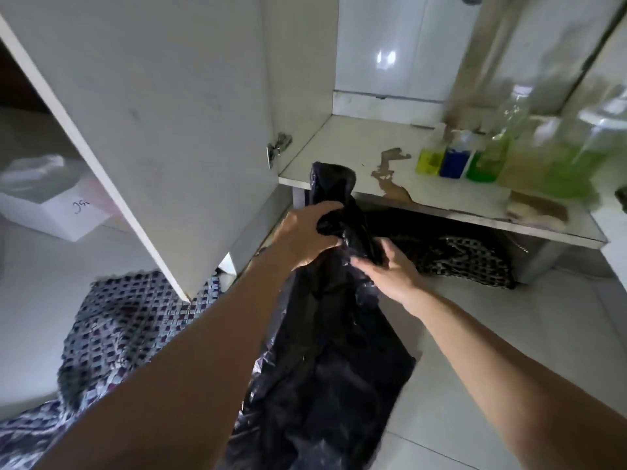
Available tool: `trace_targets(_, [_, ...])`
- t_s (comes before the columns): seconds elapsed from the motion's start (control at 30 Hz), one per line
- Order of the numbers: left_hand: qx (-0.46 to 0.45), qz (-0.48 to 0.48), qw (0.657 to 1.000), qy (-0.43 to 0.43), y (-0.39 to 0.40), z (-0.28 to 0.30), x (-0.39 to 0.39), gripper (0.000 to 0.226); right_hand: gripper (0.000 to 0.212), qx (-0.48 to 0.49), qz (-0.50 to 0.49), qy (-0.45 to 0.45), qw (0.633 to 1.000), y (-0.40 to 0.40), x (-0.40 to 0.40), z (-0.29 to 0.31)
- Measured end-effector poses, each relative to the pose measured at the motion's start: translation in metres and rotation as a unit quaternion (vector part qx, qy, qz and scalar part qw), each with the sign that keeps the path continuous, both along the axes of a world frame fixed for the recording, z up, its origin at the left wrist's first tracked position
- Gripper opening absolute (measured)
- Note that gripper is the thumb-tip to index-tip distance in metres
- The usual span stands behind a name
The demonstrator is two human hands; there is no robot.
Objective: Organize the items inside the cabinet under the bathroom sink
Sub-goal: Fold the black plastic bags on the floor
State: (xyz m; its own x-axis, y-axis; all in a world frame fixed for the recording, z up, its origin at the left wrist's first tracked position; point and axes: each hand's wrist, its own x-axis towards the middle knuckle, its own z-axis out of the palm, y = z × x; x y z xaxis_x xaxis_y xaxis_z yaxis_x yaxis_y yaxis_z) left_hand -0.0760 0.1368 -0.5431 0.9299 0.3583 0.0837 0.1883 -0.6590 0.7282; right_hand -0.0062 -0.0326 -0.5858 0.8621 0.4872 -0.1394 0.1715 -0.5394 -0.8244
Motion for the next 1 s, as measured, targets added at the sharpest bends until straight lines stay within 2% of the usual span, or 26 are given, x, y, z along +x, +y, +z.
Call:
trace_targets(0.07, [0.017,-0.028,0.999,-0.009,-0.007,0.027,-0.008,0.072,0.010,0.098,-0.027,-0.003,0.995,0.002,0.000,0.020])
trace_targets(0.1, [0.032,-0.036,0.999,-0.009,-0.010,0.041,-0.014,0.079,0.004,0.154,-0.043,0.013,0.987,0.002,0.000,0.028])
trace_targets(0.23, [0.060,-0.045,0.997,-0.031,-0.022,0.088,-0.039,0.106,0.011,0.284,-0.112,0.086,0.948,-0.014,0.001,0.067])
trace_targets(0.33, [0.047,-0.030,0.998,0.019,-0.038,0.105,-0.050,0.116,0.009,0.289,-0.130,0.082,0.945,-0.049,0.005,0.094])
trace_targets(0.4, [0.100,-0.044,0.989,0.097,-0.048,0.103,-0.048,0.105,0.005,0.277,-0.158,0.062,0.946,-0.078,0.007,0.111])
trace_targets(0.47, [0.187,-0.049,0.971,0.143,-0.058,0.104,-0.046,0.077,0.002,0.260,-0.191,0.032,0.946,-0.108,0.007,0.127])
trace_targets(0.53, [0.195,-0.040,0.972,0.127,-0.070,0.114,-0.048,0.042,0.012,0.210,-0.223,-0.035,0.951,-0.139,-0.001,0.140])
trace_targets(0.6, [0.164,-0.033,0.984,0.064,-0.083,0.130,-0.053,0.024,0.008,0.135,-0.240,-0.106,0.955,-0.170,-0.015,0.151])
trace_targets(0.7, [0.127,-0.051,0.990,-0.039,-0.107,0.151,-0.057,0.014,0.014,0.025,-0.250,-0.138,0.958,-0.214,-0.033,0.162])
trace_targets(0.8, [0.133,-0.093,0.984,-0.079,-0.136,0.158,-0.054,0.015,0.056,-0.071,-0.250,-0.129,0.957,-0.243,-0.044,0.182])
trace_targets(0.83, [0.137,-0.108,0.981,-0.087,-0.145,0.157,-0.052,0.017,0.066,-0.089,-0.254,-0.165,0.949,-0.248,-0.048,0.193])
trace_targets(0.87, [0.144,-0.122,0.978,-0.095,-0.154,0.155,-0.050,0.019,0.068,-0.086,-0.252,-0.232,0.936,-0.252,-0.054,0.205])
trace_targets(0.93, [0.165,-0.142,0.970,-0.105,-0.169,0.152,-0.046,0.021,0.062,-0.009,-0.221,-0.384,0.897,-0.251,-0.073,0.228])
trace_targets(1.0, [0.179,-0.158,0.965,-0.109,-0.179,0.151,-0.044,0.022,0.064,0.051,-0.127,-0.433,0.891,-0.239,-0.099,0.240])
